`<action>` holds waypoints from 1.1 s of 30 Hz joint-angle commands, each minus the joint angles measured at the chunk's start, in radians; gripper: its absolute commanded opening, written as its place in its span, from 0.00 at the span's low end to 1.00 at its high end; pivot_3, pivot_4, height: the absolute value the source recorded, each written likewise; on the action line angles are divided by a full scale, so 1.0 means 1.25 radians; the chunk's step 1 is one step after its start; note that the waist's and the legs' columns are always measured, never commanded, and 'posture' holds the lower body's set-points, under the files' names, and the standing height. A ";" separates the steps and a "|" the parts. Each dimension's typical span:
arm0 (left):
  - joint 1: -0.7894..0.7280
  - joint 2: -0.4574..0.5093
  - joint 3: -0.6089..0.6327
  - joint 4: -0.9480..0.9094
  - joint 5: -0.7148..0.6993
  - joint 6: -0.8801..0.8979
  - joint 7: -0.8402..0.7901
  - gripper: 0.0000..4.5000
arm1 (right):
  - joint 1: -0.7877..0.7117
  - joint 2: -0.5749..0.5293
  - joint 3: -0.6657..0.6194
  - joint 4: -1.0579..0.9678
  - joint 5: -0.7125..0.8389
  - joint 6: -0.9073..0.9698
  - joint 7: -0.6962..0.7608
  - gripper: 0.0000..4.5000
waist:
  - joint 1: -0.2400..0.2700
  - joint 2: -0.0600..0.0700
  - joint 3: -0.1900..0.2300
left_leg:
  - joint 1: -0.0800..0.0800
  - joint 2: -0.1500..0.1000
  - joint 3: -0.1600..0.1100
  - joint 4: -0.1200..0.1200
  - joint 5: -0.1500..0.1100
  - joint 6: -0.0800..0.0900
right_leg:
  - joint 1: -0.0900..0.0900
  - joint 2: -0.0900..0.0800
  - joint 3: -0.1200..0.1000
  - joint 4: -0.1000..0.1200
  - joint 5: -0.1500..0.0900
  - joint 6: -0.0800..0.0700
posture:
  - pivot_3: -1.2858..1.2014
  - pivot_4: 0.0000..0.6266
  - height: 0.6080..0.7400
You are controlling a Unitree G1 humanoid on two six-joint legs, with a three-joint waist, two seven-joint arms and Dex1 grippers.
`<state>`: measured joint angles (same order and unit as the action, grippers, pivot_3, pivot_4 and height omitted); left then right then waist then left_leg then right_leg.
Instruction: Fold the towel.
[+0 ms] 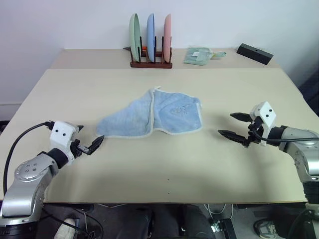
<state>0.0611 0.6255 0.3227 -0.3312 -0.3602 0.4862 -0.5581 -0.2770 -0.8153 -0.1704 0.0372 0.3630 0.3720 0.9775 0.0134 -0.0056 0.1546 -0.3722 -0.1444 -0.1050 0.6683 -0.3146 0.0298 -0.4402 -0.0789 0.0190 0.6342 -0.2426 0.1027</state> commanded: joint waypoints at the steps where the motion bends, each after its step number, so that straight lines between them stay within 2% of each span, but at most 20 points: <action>1: -0.015 0.000 -0.007 -0.024 0.000 -0.002 0.005 0.99 | 0.009 0.004 -0.012 -0.050 0.009 0.000 -0.011 1.00 | 0.000 0.000 0.000 | 0.000 0.000 0.000 0.000 0.000 0.000 | 0.000 0.000 0.000 0.000 0.000 0.000 | 0.52 0.24 1.00; 9: -0.021 0.002 -0.010 -0.029 -0.003 0.005 0.008 0.99 | 0.018 0.044 0.007 -0.088 0.005 0.007 -0.054 1.00 | -0.001 0.000 0.000 | 0.000 0.000 0.000 0.000 0.000 0.000 | 0.000 0.000 0.000 0.000 0.000 0.000 | 0.52 0.24 1.00; 22: -0.042 -0.014 -0.022 -0.033 -0.011 -0.004 0.014 0.99 | -0.053 0.127 0.056 -0.058 -0.036 -0.042 -0.121 1.00 | 0.001 0.000 0.000 | 0.000 0.000 0.000 0.000 0.000 0.000 | 0.000 0.000 0.000 0.000 0.000 0.000 | 0.52 0.24 1.00; 25: -0.041 -0.016 -0.035 -0.007 0.011 -0.022 0.010 0.99 | -0.030 0.129 0.071 -0.064 -0.063 -0.049 -0.137 1.00 | 0.000 0.000 0.000 | 0.000 0.000 0.000 0.000 0.000 0.000 | 0.000 0.000 0.000 0.000 0.000 0.000 | 0.52 0.24 1.00; 27: -0.049 -0.019 -0.041 -0.008 0.007 -0.019 0.009 0.99 | -0.015 0.127 0.074 -0.089 -0.037 -0.013 -0.119 1.00 | 0.000 0.000 0.000 | 0.000 0.000 0.000 0.000 0.000 0.000 | 0.000 0.000 0.000 0.000 0.000 0.000 | 0.52 0.24 1.00; 30: -0.071 -0.030 -0.070 -0.019 -0.028 0.005 -0.015 0.99 | -0.013 0.132 0.068 -0.106 -0.023 0.004 -0.116 1.00 | 0.000 0.000 0.000 | 0.000 0.000 0.000 0.000 0.000 0.000 | 0.000 0.000 0.000 0.000 0.000 0.000 | 0.52 0.24 1.00; 33: -0.136 -0.032 -0.206 -0.029 0.014 0.015 -0.054 0.99 | -0.012 0.144 0.079 -0.119 -0.044 -0.006 -0.143 1.00 | 0.003 0.000 0.000 | 0.000 0.000 0.000 0.001 0.000 0.000 | 0.000 0.000 0.000 0.000 0.000 0.000 | 0.52 0.24 1.00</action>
<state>-0.0798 0.5849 0.1318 -0.3275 -0.3589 0.5042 -0.5993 -0.2815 -0.6443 -0.0661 -0.0583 0.3149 0.3780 0.8136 0.0175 -0.0056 0.1545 -0.3722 -0.1444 -0.1056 0.6694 -0.3145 0.0296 -0.4391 -0.0789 0.0180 0.6345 -0.2423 0.1025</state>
